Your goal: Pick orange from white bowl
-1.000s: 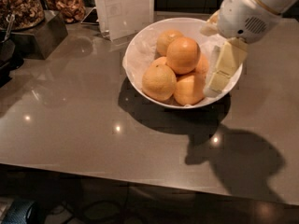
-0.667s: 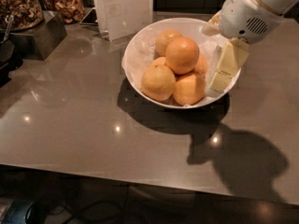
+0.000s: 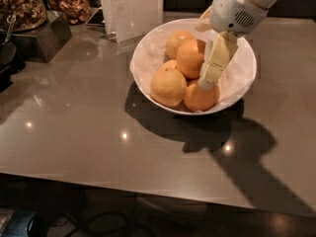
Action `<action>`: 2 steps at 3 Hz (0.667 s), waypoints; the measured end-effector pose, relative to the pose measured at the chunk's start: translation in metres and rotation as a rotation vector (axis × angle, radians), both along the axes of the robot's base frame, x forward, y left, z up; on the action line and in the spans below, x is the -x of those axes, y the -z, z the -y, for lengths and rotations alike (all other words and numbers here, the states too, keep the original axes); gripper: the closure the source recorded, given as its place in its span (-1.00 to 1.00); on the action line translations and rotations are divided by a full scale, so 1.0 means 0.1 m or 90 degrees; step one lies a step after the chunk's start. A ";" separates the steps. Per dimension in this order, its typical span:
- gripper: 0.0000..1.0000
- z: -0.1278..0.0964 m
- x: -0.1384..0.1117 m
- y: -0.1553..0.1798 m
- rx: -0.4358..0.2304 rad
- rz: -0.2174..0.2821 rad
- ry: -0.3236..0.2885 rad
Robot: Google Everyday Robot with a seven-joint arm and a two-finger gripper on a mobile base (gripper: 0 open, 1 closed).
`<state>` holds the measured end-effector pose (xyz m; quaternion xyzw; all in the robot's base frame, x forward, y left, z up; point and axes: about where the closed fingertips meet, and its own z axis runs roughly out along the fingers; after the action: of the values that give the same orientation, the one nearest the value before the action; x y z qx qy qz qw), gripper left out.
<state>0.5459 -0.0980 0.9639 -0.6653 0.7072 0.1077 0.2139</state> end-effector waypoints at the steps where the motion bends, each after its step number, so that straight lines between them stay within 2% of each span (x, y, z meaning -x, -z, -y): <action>1: -1.00 -0.15 -0.23 0.03 -0.006 0.004 -0.018; 2: -0.63 -0.16 -0.26 0.02 -0.008 0.006 -0.018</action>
Offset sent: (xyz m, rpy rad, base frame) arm 0.0213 0.0132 -0.0027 0.0082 -0.0050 0.0250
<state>0.5714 -0.0818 0.9617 -0.6743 0.6960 0.1118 0.2201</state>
